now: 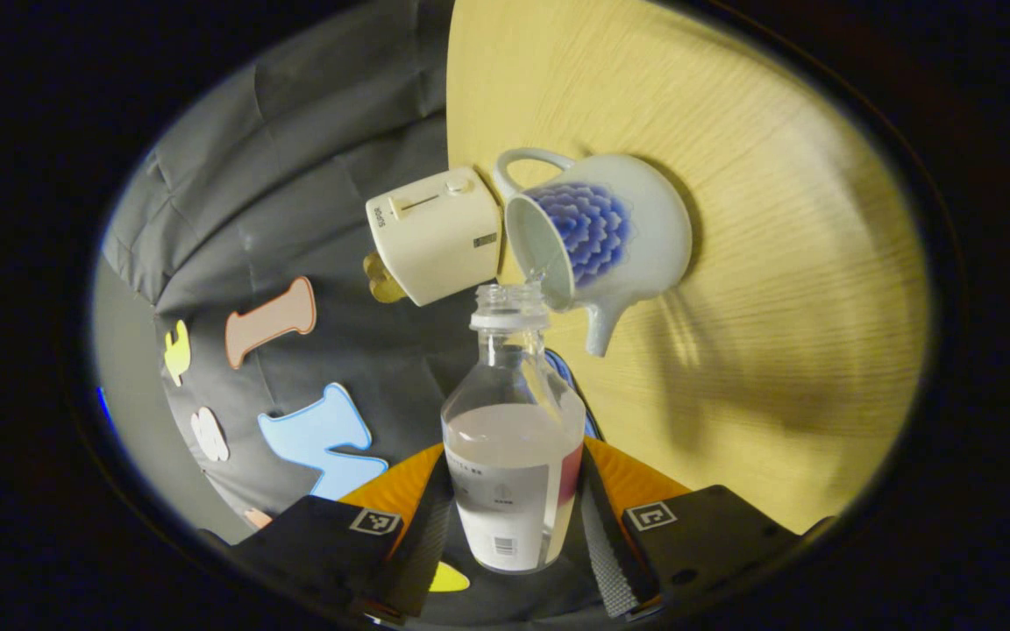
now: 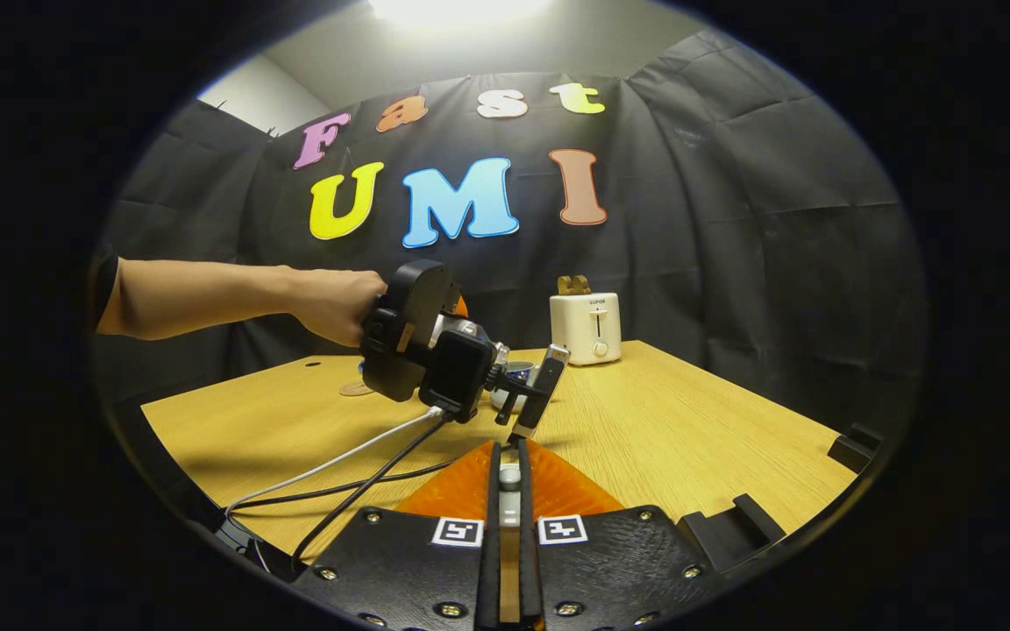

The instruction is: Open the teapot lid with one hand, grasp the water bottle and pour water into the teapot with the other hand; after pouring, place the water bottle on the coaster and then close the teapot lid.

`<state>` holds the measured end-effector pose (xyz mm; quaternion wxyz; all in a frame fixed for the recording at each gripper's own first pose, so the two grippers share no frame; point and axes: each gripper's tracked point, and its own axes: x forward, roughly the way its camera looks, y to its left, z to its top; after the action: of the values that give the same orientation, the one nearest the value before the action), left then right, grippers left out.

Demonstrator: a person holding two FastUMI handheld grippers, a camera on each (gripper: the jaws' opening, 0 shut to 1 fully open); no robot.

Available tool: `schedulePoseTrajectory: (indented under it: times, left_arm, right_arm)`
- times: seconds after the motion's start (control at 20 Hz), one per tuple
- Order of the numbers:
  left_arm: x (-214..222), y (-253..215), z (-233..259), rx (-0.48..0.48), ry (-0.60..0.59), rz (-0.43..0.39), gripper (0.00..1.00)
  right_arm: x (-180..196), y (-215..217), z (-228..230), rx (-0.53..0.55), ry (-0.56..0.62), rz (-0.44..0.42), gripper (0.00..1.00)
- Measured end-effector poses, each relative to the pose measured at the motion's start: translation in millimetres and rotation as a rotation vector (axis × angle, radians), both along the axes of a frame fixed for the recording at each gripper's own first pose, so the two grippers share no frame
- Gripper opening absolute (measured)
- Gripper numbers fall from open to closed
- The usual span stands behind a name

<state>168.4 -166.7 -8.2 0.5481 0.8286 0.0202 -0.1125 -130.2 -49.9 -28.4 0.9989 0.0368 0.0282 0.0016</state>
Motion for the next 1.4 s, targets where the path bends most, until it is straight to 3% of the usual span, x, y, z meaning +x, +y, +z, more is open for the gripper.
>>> schedulePoseTrajectory:
  times: [0.05,0.1,0.15,1.4]
  left_arm:
    - [2,-1,4,0.012,-0.001,-0.001,0.85]
    - [3,-1,5,0.025,0.000,-0.003,0.78]
    - [4,-1,5,0.032,0.001,-0.004,0.84]
    - [3,-16,21,0.211,-0.043,-0.064,0.84]
  right_arm:
    - [0,0,-1,0.001,0.002,0.001,0.08]
    - [0,0,-1,0.000,0.003,0.002,0.08]
    - [0,0,-1,-0.001,0.004,0.001,0.08]
    - [1,-5,3,-0.006,-0.006,-0.006,0.08]
